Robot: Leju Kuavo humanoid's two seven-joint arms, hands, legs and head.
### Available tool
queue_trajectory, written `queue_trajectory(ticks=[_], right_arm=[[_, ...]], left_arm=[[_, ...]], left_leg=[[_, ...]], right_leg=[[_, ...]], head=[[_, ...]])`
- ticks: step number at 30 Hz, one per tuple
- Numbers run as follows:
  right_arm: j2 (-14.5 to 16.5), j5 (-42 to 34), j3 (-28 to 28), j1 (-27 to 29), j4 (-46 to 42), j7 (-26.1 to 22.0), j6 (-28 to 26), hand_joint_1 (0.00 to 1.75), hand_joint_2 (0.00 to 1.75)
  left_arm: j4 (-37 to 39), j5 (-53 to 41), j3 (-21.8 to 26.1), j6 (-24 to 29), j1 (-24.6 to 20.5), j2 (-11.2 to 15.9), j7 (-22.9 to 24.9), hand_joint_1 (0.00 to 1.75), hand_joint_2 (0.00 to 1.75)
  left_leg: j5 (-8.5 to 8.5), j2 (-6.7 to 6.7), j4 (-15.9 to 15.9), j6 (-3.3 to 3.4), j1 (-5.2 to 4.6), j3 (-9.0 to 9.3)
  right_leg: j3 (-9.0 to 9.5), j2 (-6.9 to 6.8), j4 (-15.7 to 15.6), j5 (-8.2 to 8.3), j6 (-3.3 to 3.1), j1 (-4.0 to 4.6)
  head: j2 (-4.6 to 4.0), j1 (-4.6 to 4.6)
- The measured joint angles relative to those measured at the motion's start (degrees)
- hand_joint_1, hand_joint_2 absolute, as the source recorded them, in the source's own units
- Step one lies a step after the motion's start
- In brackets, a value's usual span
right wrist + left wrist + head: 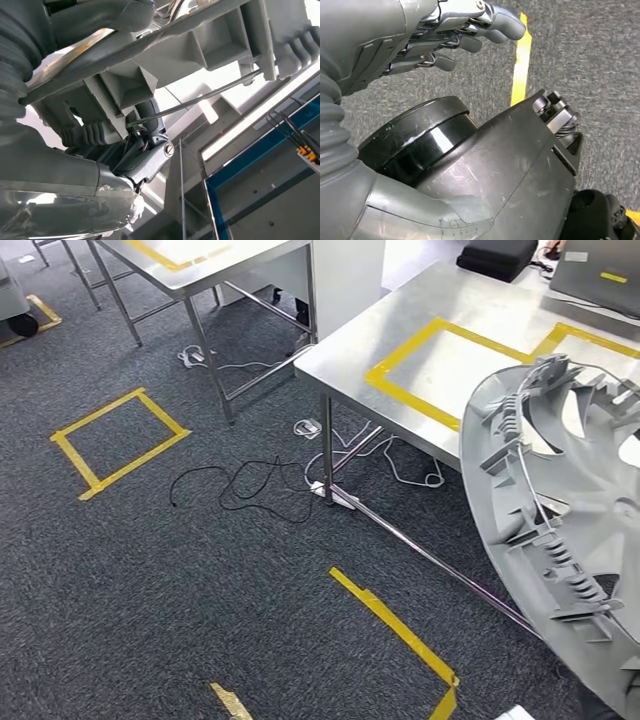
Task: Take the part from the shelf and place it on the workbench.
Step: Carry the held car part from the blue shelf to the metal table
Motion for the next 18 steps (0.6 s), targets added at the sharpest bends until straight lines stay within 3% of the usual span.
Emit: queue_trajectory(ticks=[2,4,7,9,12,13,14,15,17,18], right_arm=[[0.00,0.00,0.00,0.04,0.01,-0.31,0.00,1.75,1.75],[0.00,0.01,-0.01,0.08,0.01,-0.47,0.00,1.75,1.75],[0.00,0.01,-0.03,0.17,0.02,-0.60,0.00,1.75,1.75],[0.00,0.00,-0.03,0.27,0.03,-0.69,0.00,1.75,1.75],[0.00,0.00,-0.04,0.30,0.08,-0.79,0.00,1.75,1.75],[0.00,0.00,-0.06,0.31,0.09,-0.78,0.00,1.75,1.75],[0.00,0.00,-0.08,0.32,0.11,-0.78,0.00,1.75,1.75],[0.00,0.00,-0.08,0.33,0.13,-0.79,0.00,1.75,1.75],[0.00,0.00,-0.07,0.33,0.17,-0.80,0.00,1.75,1.75],[0.00,0.00,-0.05,0.32,0.19,-0.83,0.00,1.75,1.75]], left_arm=[[0.00,0.00,0.02,0.04,-0.07,0.05,0.01,0.00,1.75],[0.00,-0.05,0.03,0.11,-0.17,0.11,0.04,0.00,1.75],[0.00,-0.17,0.07,0.17,-0.10,0.11,0.12,0.00,1.75],[0.00,-0.17,0.11,0.19,-0.10,0.01,0.14,0.00,1.75],[0.00,-0.17,0.16,0.20,-0.09,-0.10,0.14,0.00,1.75],[0.00,-0.17,0.18,0.20,-0.04,-0.09,0.15,0.00,1.75],[0.00,-0.17,0.21,0.20,0.00,-0.09,0.15,0.00,1.75],[0.00,-0.17,0.23,0.20,0.01,-0.09,0.15,0.00,1.75],[0.00,-0.17,0.27,0.20,0.00,-0.11,0.15,0.00,1.75],[0.00,-0.17,0.30,0.20,-0.02,-0.10,0.15,0.00,1.75]], left_leg=[[4.25,-0.32,-7.84,1.07,-0.32,3.33],[5.54,-0.58,-12.90,1.80,-0.65,5.37],[5.45,-0.55,-14.35,2.23,-0.67,5.82],[5.64,-0.51,-14.68,2.48,-0.38,6.26],[5.58,-0.25,-14.69,2.59,-0.27,6.41],[5.48,-0.13,-14.68,2.54,-0.26,6.48],[5.32,-0.03,-14.67,2.45,-0.23,6.62],[5.14,0.01,-14.67,2.31,-0.18,6.87],[4.65,0.03,-14.66,1.87,-0.07,7.58],[4.41,0.04,-14.60,1.58,-0.11,7.81]], right_leg=[[0.22,0.54,0.02,-0.18,-0.01,0.30],[0.12,0.82,0.04,-0.29,0.36,0.38],[-0.18,0.72,0.78,0.05,1.39,0.28],[-1.27,0.18,3.07,-1.49,2.03,0.22],[-6.37,-0.55,12.90,-6.40,2.85,-0.21],[-7.82,-0.64,15.39,-7.14,3.04,-0.38],[-8.35,-0.72,15.92,-6.78,3.23,-0.55],[-7.79,-0.84,14.31,-5.34,3.38,-0.72],[-4.60,-1.25,7.15,-1.32,3.61,-0.96],[-3.20,-1.50,3.81,-0.53,3.40,-0.92]], head=[[0.00,0.03],[0.00,0.07],[0.00,0.07],[0.01,0.34],[0.01,0.68],[0.00,0.66],[0.00,0.68],[0.00,0.68],[0.00,0.70],[0.00,0.77]])
